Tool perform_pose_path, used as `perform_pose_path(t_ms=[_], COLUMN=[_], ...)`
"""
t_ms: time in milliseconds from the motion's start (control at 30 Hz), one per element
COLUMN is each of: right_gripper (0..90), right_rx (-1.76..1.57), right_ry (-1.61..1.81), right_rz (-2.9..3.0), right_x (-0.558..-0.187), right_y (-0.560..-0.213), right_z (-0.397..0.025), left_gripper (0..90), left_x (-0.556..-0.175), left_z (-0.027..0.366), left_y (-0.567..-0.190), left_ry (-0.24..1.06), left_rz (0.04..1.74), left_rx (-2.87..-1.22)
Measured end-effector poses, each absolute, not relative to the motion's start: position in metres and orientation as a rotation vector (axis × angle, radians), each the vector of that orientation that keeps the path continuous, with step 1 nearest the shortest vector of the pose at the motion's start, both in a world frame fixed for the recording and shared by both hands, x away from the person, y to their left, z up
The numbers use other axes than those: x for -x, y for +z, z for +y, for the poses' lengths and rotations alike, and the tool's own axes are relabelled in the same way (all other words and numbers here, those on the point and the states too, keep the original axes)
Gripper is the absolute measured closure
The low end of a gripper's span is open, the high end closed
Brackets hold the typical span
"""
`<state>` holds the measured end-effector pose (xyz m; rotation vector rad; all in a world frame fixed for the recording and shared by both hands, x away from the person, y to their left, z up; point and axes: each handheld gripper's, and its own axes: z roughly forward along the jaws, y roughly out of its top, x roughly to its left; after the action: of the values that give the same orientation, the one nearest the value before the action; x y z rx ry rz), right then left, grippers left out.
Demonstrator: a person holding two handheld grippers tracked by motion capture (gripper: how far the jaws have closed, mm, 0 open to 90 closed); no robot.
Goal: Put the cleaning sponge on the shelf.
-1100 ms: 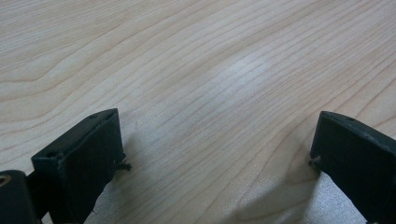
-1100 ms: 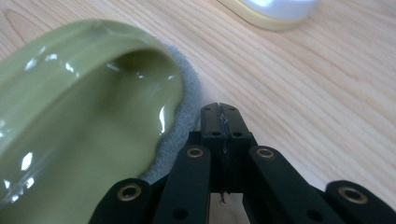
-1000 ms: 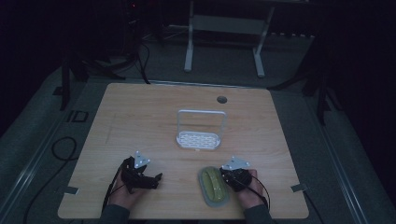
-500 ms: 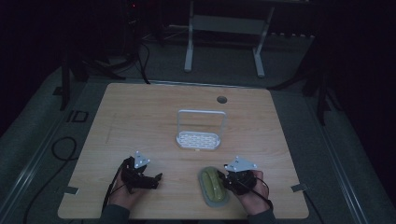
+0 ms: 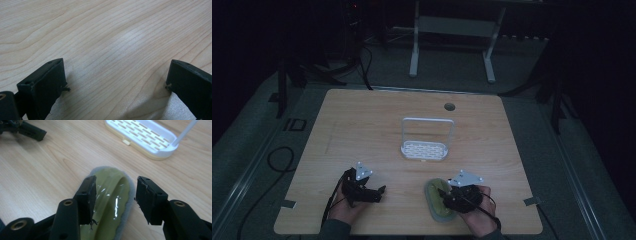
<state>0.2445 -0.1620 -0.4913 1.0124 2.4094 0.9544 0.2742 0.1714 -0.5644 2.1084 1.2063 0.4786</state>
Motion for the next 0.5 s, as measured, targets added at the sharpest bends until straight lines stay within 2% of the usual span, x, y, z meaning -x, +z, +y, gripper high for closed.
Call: perform_pose_path(t_ms=[167,500], right_gripper=[47.1,48.6], right_rx=[-1.015,-0.972], right_ry=[0.927,0.835], right_rz=[2.455,2.548], right_x=[-0.243,-0.251], right_y=[-0.493,-0.491], right_z=[-0.155,-0.147], left_gripper=[2.5,2.5], left_x=[-0.274,-0.274], left_z=[0.171,0.171], left_y=[-0.564,-0.564], left_ry=[0.479,0.478], left_rz=[1.206,1.207], left_rx=[-2.108,-2.107])
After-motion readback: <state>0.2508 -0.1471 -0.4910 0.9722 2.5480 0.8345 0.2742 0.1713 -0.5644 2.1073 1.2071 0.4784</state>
